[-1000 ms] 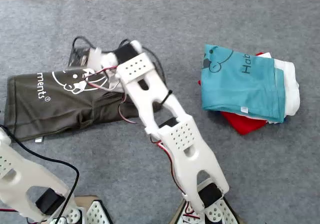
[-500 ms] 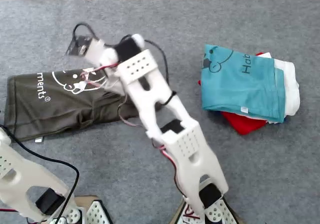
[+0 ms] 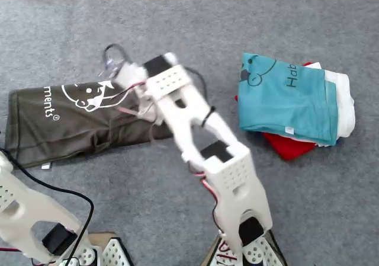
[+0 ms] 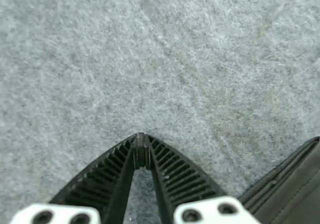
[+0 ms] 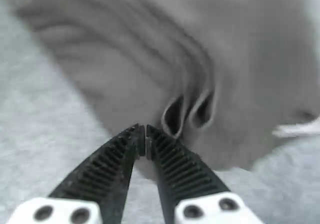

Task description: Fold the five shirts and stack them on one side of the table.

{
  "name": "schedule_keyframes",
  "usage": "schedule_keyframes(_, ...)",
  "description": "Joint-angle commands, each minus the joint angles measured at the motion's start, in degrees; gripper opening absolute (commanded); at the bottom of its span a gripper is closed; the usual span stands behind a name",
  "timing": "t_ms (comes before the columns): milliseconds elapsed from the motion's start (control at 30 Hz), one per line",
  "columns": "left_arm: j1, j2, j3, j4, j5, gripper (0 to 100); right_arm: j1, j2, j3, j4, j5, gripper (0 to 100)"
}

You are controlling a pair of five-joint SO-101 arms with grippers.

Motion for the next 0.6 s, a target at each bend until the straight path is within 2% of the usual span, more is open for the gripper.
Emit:
schedule_keyframes(0,0.7,-0.8,-3.3,0.4,-0.1,3,5.0,-3.9,0.3,-4.9,2.7,1.5)
schedule_keyframes(133,0.7,-0.8,-3.3,0.4,-0.1,3,6.9,-4.2,-0.7,-9.8,3.2,1.5)
schedule_keyframes(233,0.7,-0.8,-3.3,0.4,-0.1,3,7.2,-4.3,-2.4,-9.5,3.2,1.5)
schedule_keyframes(433,0.9,-0.8,-3.0,0.6,-0.4,3,5.8,-4.3,-13.4,6.2,2.8,1.5)
schedule_keyframes(500,2.4,-1.1,-4.1,4.6,-3.3,3,5.7,-4.3,-18.2,12.5,2.7,1.5)
schedule_keyframes(567,4.3,-3.1,-7.3,12.3,-4.7,3,6.0,-4.9,-20.8,15.0,0.4,1.5)
